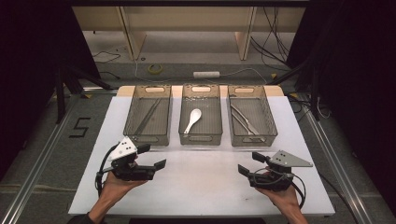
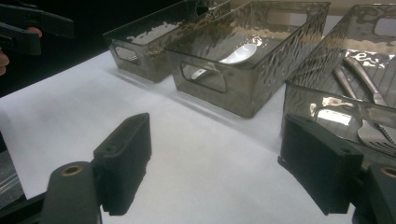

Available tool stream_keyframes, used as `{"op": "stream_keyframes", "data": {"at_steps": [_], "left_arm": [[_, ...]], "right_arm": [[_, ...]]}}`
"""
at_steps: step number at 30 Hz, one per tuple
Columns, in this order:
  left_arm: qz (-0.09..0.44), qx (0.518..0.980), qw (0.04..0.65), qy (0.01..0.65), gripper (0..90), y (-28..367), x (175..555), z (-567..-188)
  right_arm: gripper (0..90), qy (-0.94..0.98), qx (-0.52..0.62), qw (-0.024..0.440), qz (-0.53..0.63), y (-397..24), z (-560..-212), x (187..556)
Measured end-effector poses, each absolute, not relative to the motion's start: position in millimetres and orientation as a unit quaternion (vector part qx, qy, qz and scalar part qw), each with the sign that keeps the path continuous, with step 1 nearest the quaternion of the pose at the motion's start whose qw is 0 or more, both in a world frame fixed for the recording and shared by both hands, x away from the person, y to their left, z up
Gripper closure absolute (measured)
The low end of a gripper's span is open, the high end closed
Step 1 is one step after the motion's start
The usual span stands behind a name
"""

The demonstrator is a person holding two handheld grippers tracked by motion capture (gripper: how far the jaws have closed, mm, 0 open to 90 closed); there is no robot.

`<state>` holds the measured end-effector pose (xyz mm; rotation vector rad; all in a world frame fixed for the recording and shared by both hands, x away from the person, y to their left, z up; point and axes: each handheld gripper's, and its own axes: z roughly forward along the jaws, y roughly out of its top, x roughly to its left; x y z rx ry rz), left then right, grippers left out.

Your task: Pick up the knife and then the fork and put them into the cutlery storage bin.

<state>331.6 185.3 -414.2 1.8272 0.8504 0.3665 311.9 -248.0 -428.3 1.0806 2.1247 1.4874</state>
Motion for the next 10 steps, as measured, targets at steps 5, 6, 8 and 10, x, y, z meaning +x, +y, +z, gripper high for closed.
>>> {"op": "stream_keyframes", "data": {"at_steps": [5, 6, 8, 10], "left_arm": [[0.152, 0.763, 0.519, 0.354, 15.6, 185.3, 331.8, -414.2], [0.152, 0.763, 0.519, 0.354, 15.6, 185.2, 331.8, -414.3], [0.153, 0.763, 0.519, 0.354, 15.6, 185.2, 332.0, -414.3], [0.153, 0.763, 0.519, 0.354, 15.5, 185.1, 332.0, -414.3]], "right_arm": [[25.2, 0.747, 0.379, 0.167, 0.52, -247.1, -428.2, 311.7], [25.2, 0.748, 0.378, 0.168, 0.519, -247.0, -428.3, 311.7], [25.0, 0.749, 0.378, 0.167, 0.519, -246.8, -428.3, 311.8], [24.7, 0.748, 0.378, 0.168, 0.519, -247.0, -428.2, 311.9]]}}
